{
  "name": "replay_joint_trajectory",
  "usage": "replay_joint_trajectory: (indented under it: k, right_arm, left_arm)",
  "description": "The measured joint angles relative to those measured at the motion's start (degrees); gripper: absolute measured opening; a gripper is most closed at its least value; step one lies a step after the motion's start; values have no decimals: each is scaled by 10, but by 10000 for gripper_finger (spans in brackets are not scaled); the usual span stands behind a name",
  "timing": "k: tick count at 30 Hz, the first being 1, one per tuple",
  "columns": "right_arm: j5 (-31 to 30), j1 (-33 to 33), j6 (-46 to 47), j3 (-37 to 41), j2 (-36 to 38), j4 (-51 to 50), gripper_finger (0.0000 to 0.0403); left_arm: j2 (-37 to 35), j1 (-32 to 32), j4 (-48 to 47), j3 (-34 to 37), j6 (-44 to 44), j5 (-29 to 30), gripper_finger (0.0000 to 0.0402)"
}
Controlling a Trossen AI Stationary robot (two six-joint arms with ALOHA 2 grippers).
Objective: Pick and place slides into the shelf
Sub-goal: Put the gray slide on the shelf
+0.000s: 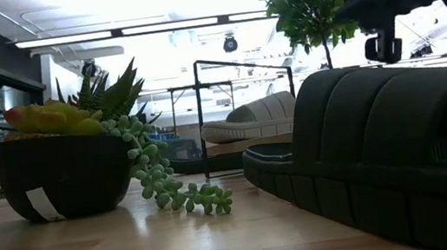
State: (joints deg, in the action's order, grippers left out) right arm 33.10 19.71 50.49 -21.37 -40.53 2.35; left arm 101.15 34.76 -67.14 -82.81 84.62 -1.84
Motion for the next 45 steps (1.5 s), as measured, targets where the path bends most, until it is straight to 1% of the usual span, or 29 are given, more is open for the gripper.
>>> replay_joint_trajectory:
  k: [2, 5, 9, 11, 16, 20, 25, 32, 40, 45]
  right_arm:
    - [17, 0, -5, 0, 0, 0, 3]
    - [39, 0, -21, 0, 0, 0, 3]
    - [51, 0, -44, 0, 0, -3, 3]
    - [52, 0, -56, 0, 0, -10, 3]
    - [65, 1, -76, 0, -1, -34, 3]
    - [79, 1, -89, 0, -5, -53, 3]
    - [79, 1, -101, 0, -4, -76, 3]
    - [79, 1, -105, 0, -4, -85, 3]
    - [80, 1, -105, 0, -4, -90, 3]
    - [79, 1, -109, 0, -4, -90, 3]
  left_arm:
    - [0, -7, -12, 0, 1, -14, 101]
    - [0, -12, -30, 0, 39, -16, 101]
    - [6, -10, -38, 0, 99, -12, 101]
    - [19, -10, -31, 0, 114, -15, 101]
    - [49, -11, -31, 0, 102, -70, 101]
    - [56, -10, -36, 0, 106, -89, 101]
    - [69, -10, -62, 1, 128, -78, 101]
    - [88, -10, -64, 0, 132, -83, 101]
    - [88, -10, -94, 0, 132, -76, 101]
    - [88, -10, -94, 0, 132, -62, 101]
